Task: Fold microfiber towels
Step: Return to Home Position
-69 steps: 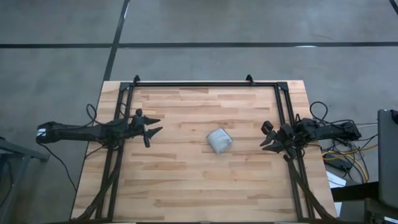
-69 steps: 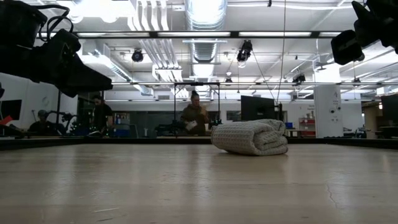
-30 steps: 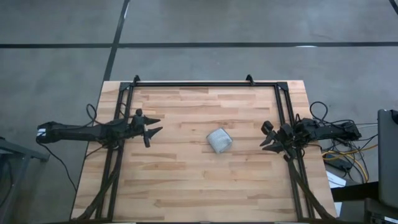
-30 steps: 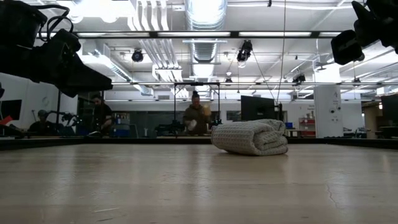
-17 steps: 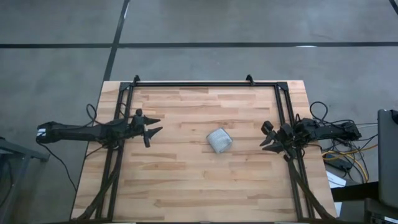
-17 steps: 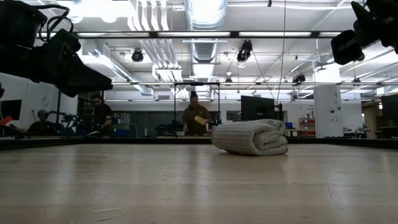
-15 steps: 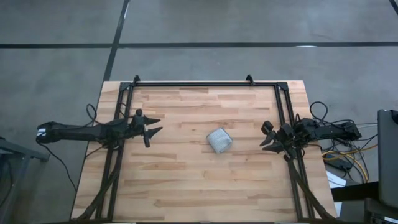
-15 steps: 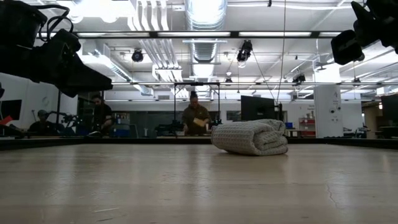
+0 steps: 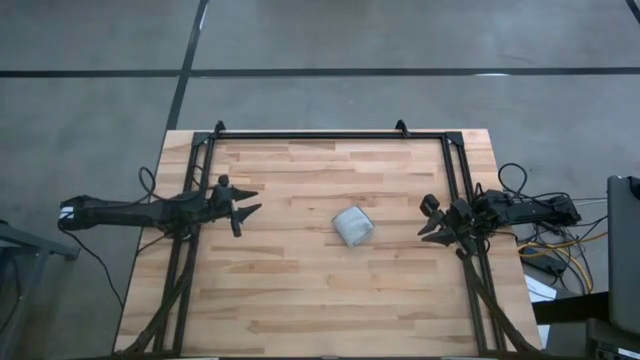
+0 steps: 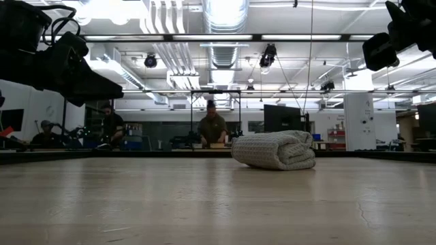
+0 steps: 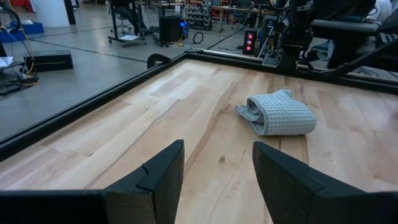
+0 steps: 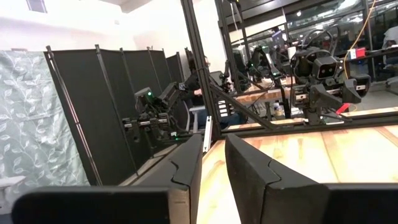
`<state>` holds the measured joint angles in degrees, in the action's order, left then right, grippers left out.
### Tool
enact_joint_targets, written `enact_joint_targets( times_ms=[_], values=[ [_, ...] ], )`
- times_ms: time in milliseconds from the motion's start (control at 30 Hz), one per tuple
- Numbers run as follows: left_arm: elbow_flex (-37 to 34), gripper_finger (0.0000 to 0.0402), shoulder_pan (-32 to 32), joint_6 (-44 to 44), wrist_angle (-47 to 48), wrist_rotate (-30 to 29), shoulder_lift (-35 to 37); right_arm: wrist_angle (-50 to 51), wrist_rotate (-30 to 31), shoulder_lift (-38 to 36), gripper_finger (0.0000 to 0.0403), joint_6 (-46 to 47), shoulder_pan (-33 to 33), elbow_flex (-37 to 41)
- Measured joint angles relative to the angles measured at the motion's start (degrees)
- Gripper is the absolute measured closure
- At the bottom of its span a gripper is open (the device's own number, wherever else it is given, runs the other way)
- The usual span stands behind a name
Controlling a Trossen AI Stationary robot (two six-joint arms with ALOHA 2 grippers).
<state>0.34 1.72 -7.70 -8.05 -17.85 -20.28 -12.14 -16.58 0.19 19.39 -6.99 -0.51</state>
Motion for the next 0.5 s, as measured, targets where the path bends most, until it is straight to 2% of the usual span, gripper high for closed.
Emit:
enact_joint_targets(
  times_ms=[500],
  values=[
    [0.0, 0.0206, 0.0, 0.0, 0.0, 0.0, 0.0, 0.0, 0.0, 0.0, 0.0325, 0.1, 0.0, 0.0]
  ],
)
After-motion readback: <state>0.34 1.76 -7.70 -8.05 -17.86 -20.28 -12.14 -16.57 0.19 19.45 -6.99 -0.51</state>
